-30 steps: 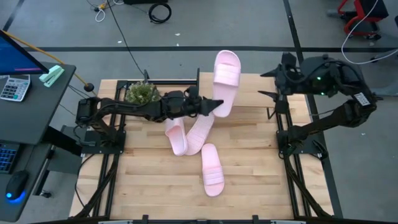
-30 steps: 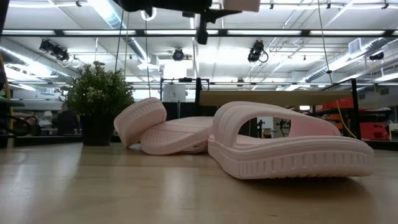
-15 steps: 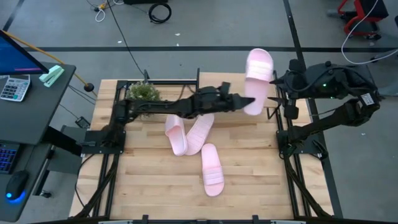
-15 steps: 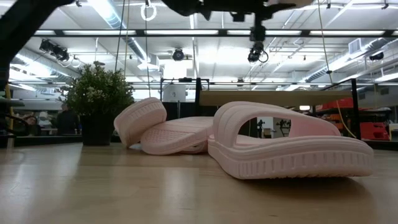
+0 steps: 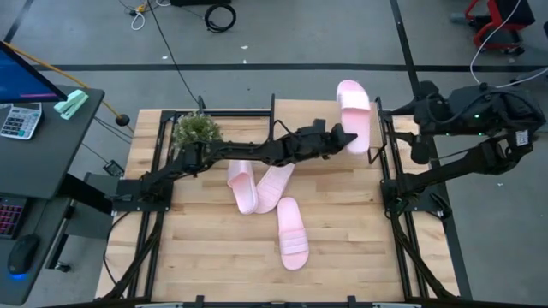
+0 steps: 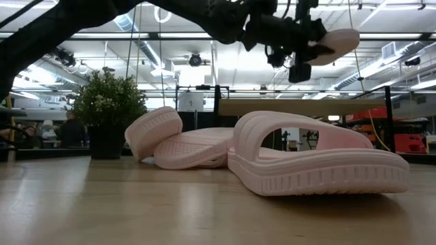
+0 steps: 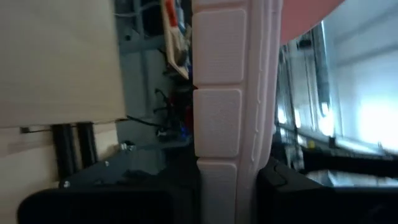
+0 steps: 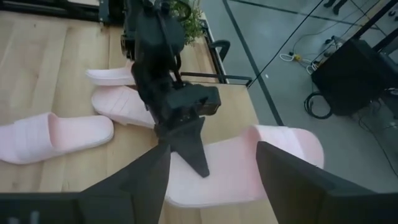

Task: Pick and place slides into the shelf
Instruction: Put the bottom right pink slide on the shelf

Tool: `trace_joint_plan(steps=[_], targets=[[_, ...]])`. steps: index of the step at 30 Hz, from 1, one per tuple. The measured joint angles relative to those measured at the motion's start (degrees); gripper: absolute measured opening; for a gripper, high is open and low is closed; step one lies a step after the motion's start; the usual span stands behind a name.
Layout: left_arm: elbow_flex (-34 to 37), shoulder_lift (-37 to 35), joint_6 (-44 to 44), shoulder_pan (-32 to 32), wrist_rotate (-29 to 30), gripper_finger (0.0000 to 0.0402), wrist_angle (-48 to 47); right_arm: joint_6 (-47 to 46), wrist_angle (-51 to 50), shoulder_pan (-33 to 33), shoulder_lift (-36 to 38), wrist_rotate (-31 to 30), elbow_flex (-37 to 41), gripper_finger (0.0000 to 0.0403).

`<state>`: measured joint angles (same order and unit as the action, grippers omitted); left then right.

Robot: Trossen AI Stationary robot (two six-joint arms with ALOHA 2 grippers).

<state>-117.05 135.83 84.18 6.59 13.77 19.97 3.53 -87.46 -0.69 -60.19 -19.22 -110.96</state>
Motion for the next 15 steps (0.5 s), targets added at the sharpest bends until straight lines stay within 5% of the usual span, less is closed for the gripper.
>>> trace_joint_plan(steps=[6,15], targets=[[-0.19,0.09,2.41,0.54,1.82,0.0097,0.41,-0.48,0.00,0.00,0.37,0.74,0.00,0.0242],[-7.20,-0.06,-3.59,2.75,1.46,0.0075,-6.82,-0.48,0.00,0.00,0.31,1.71,0.00,0.0242]])
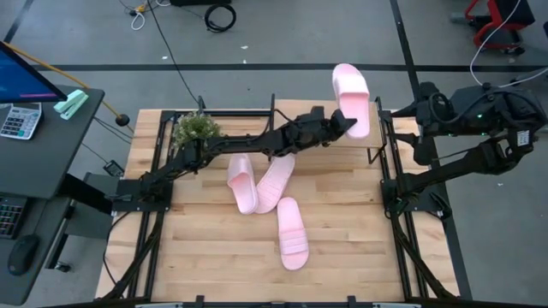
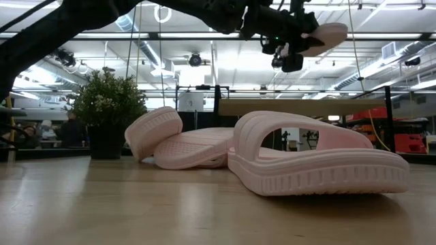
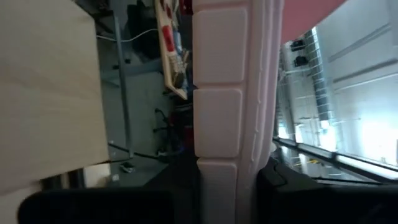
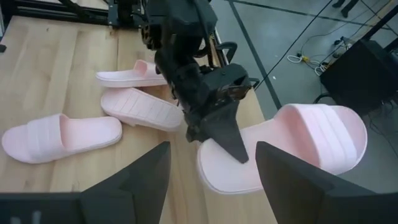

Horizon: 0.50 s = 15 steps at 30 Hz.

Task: Pick and place slides into the shelf
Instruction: Put the bottom right pink slide on the shelf

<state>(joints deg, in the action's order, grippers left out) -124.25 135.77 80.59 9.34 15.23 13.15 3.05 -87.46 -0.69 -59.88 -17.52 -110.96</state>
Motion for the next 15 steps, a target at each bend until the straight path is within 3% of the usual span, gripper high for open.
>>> trace_joint_plan(steps=[6,15], targets=[[-0.30,0.02,0.52,0.90,-2.81,0.0096,0.20,-1.35,0.00,0.00,0.00,0.81,0.00,0.0242],[-0.10,0.06,0.70,-3.31,-3.81,0.0078,-1.73,-1.91,0.00,0.00,-0.07,1.10,0.00,0.0242]])
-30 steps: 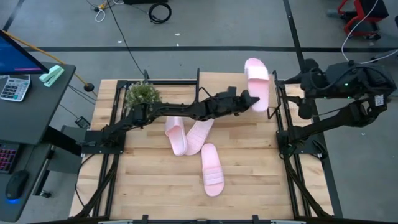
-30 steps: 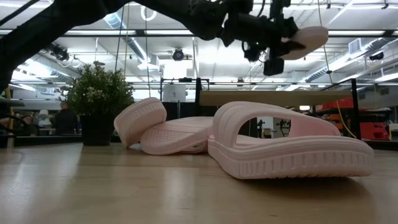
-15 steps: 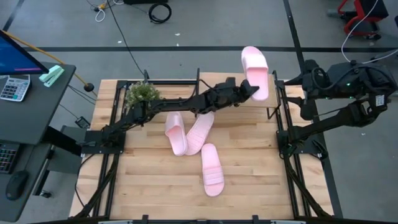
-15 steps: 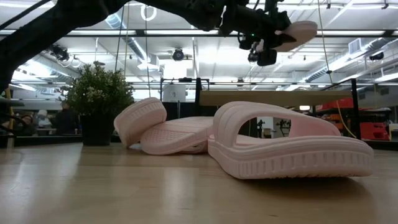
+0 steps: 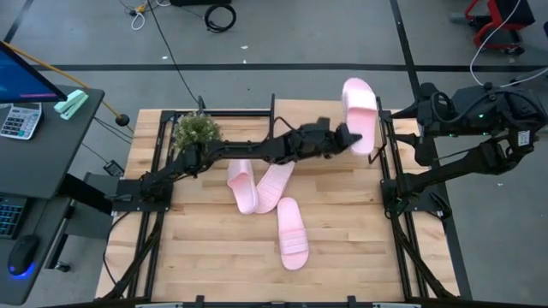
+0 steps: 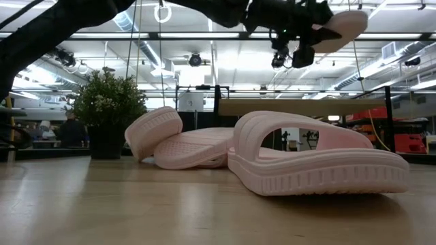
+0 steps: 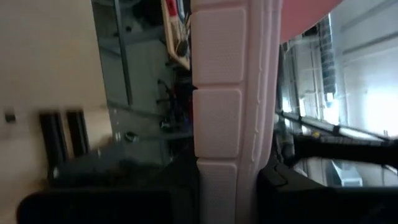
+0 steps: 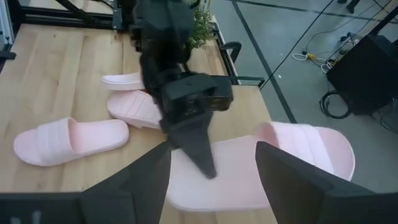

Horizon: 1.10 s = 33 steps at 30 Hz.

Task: Pick and place slides into the shelf
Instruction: Put the bottom right pink slide on the shelf

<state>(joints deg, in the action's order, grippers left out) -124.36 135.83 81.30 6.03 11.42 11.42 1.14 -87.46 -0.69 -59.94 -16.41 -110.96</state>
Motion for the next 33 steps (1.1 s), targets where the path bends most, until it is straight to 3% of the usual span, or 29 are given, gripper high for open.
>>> trace_joint_plan(steps=[9,14,22,28,33], targets=[[0.07,0.31,-0.83,-0.72,1.01,0.0090,-2.58,-1.79,0.00,0.00,-0.02,0.01,0.00,0.0242],[0.07,3.05,2.31,-1.02,0.17,0.0077,0.18,-2.55,-0.15,0.00,-0.33,-0.01,0.00,0.0242],[0.07,7.85,8.58,-1.12,-0.72,0.0094,7.15,-3.15,-0.96,0.02,-0.56,0.01,0.02,0.0242],[0.12,8.80,5.28,-0.97,-1.22,0.0079,9.06,-4.12,-1.71,0.02,-0.61,0.35,0.74,0.0242],[0.11,8.96,3.92,-0.51,-1.61,0.0095,10.05,-4.86,-2.62,0.02,-0.81,1.70,0.90,0.0242]])
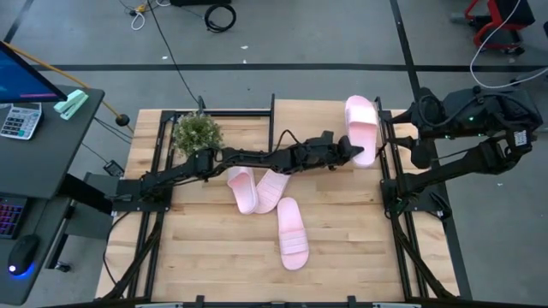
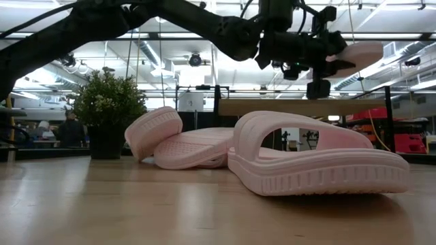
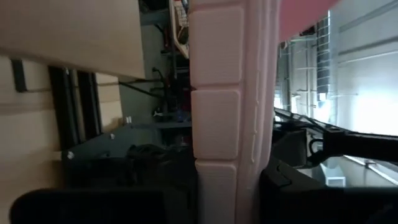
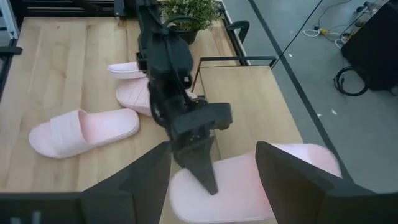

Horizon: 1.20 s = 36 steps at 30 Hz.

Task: Pick and place slides into the shelf
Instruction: Put the bottom right pink slide on the shelf

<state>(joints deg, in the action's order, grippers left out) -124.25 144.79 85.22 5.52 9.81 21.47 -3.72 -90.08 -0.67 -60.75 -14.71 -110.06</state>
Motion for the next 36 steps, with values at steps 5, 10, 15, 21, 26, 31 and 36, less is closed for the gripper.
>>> trace_joint_plan(steps=[5,10,15,21,26,31,36], targets=[[0.00,0.00,-2.28,0.35,0.02,0.0096,-0.85,-0.27,0.01,0.00,0.00,0.23,0.00,0.0242],[-0.04,0.00,-2.53,0.89,-0.39,0.0087,-2.81,-1.18,0.03,0.00,0.00,0.24,0.00,0.0242],[-0.04,0.07,-0.79,1.22,-0.84,0.0092,-6.64,-1.37,0.04,0.00,-0.03,0.23,0.00,0.0242],[-0.04,0.07,-0.14,1.20,-0.86,0.0090,-7.00,-2.30,0.06,0.00,-0.72,1.40,0.00,0.0242],[-0.04,0.07,0.11,1.56,-1.03,0.0092,-8.05,-2.38,0.07,-0.01,-1.57,3.10,0.00,0.0242],[-0.04,0.07,1.32,2.50,-0.86,0.0104,-9.70,-2.56,0.08,-0.02,-2.27,3.08,0.02,0.0242],[-0.04,0.07,2.80,3.39,-0.98,0.0106,-9.37,-2.56,0.08,-0.01,-2.29,3.05,0.02,0.0242]])
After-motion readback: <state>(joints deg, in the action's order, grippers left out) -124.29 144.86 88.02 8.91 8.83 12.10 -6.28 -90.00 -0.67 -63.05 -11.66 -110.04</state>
